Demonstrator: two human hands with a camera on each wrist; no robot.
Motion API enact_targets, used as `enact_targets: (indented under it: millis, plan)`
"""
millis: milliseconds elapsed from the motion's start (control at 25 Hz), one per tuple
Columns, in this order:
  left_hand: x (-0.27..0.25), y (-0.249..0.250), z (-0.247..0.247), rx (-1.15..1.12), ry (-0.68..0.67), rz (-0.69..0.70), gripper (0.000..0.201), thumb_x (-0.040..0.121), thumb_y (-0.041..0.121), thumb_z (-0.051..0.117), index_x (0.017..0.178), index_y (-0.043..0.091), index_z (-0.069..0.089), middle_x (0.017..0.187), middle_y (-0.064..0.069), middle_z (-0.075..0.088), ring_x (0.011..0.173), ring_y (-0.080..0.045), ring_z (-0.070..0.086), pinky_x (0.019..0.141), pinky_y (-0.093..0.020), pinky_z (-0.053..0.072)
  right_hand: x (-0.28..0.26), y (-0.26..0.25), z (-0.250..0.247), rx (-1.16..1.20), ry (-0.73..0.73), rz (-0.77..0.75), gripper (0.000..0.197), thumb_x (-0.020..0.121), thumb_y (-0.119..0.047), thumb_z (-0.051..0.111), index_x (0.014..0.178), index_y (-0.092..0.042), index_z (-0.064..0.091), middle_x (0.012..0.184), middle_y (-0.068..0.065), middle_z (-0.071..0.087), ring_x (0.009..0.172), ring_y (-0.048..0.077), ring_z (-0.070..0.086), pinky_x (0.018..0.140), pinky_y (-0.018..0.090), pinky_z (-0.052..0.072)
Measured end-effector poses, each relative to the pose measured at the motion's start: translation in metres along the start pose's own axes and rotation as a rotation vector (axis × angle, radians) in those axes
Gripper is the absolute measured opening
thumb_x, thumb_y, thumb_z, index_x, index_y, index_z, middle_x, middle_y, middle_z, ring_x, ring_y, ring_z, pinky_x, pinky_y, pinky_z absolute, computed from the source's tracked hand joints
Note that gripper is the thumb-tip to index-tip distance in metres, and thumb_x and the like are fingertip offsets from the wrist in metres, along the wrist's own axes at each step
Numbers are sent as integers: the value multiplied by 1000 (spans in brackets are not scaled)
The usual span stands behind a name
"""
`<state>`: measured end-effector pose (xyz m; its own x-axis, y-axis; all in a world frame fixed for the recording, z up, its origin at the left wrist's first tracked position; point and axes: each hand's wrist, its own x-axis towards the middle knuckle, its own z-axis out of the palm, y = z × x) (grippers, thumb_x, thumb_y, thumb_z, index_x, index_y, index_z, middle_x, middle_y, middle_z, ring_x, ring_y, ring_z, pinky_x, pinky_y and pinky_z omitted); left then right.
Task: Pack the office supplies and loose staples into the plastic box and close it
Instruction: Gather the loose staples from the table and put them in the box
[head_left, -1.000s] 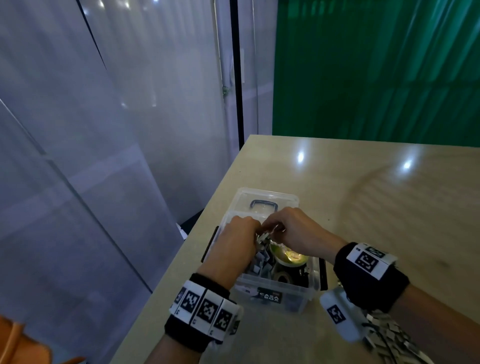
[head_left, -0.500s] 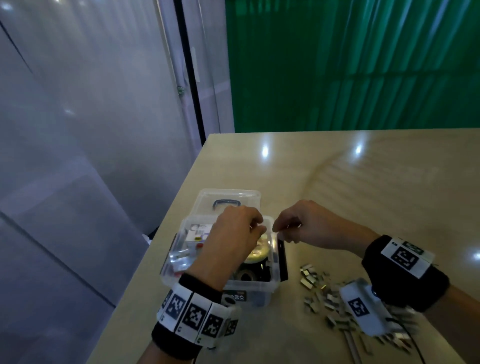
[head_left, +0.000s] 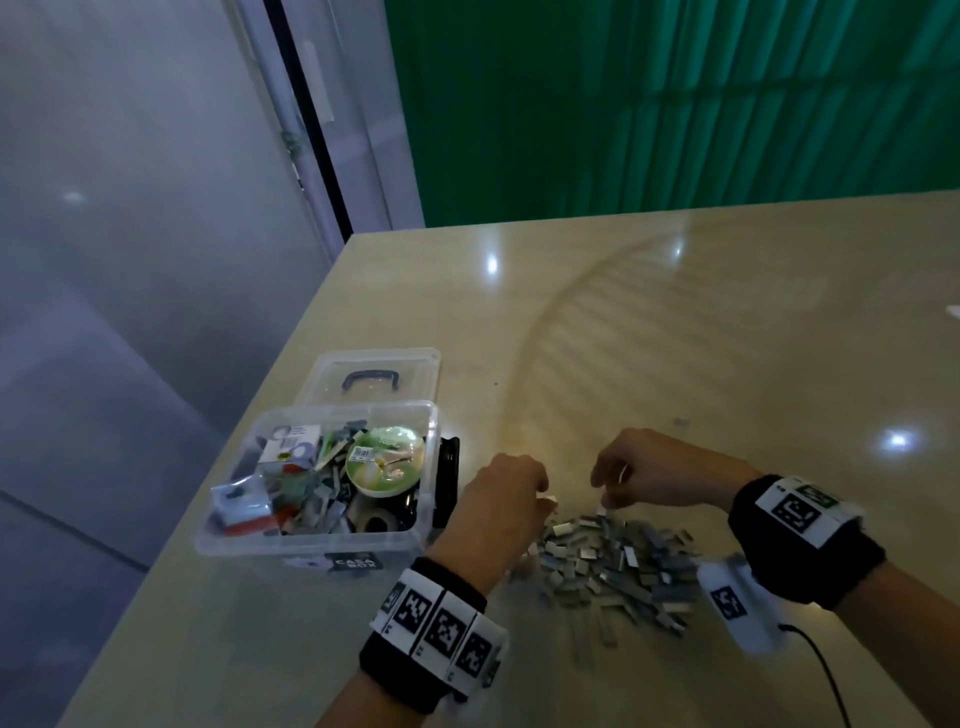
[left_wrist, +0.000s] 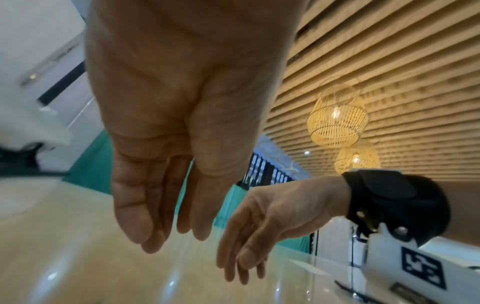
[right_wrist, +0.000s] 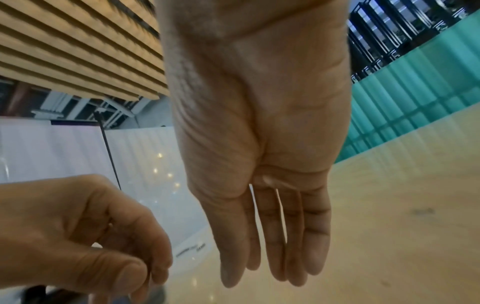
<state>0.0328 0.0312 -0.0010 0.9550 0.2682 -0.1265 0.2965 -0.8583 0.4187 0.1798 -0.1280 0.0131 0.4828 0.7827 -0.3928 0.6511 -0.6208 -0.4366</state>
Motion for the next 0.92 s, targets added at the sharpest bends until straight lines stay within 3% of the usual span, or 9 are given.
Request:
enact_targets:
  millis: [160, 280, 400, 520, 640, 800, 920]
  plan:
    - [0, -2, 32, 17, -39, -107, 41, 87, 37, 68, 123, 18, 63, 120, -6, 58, 113, -25, 55, 93, -40, 50, 4, 26, 27, -49, -15, 0, 45, 91, -38, 71, 131, -21, 61, 121, -1, 59, 101, 13, 57, 84, 24, 46]
    - [-4, 5, 48, 24, -72, -169, 52, 85, 43, 71, 129, 19, 57, 132, -4, 47, 121, -28, 44, 98, -42, 46, 11, 27, 45, -84, -35, -44, 60, 82, -43, 79, 134, -23, 55, 117, -1, 48, 101, 16, 50, 82, 25, 41]
    - [-7, 12, 61, 38, -50, -202, 48, 86, 37, 71, 128, 20, 55, 135, -3, 39, 123, -26, 39, 98, -39, 47, 18, 24, 57, -108, 32, -100, 38, 86, -27, 75, 122, -22, 63, 109, -3, 47, 100, 18, 54, 76, 23, 39]
    - [-9, 15, 68, -28, 35, -201, 44, 87, 28, 72, 127, 19, 56, 132, -2, 40, 120, -23, 44, 97, -36, 48, 23, 21, 63, -61, 42, -130, 18, 83, -15, 73, 99, -22, 67, 100, -4, 55, 92, 19, 59, 68, 23, 44]
    - [-8, 16, 72, -36, 100, -198, 35, 88, 25, 71, 120, 19, 60, 126, -2, 46, 115, -20, 50, 96, -35, 50, 24, 21, 62, -25, 25, -144, 22, 81, -13, 72, 79, -31, 59, 93, -1, 60, 84, 19, 62, 70, 30, 53]
    - [-9, 19, 73, 4, 133, -182, 25, 92, 26, 65, 115, 19, 63, 121, -1, 49, 114, -21, 49, 90, -31, 48, 23, 25, 58, 6, 55, -181, 16, 82, -7, 67, 88, -20, 72, 90, 2, 68, 80, 18, 66, 73, 37, 60]
    - [-9, 21, 75, 21, 135, -176, 23, 95, 28, 60, 116, 21, 65, 124, -1, 48, 119, -20, 46, 93, -31, 48, 25, 28, 52, 43, 77, -190, 22, 82, -2, 68, 94, -17, 79, 93, 2, 74, 82, 12, 69, 77, 32, 61]
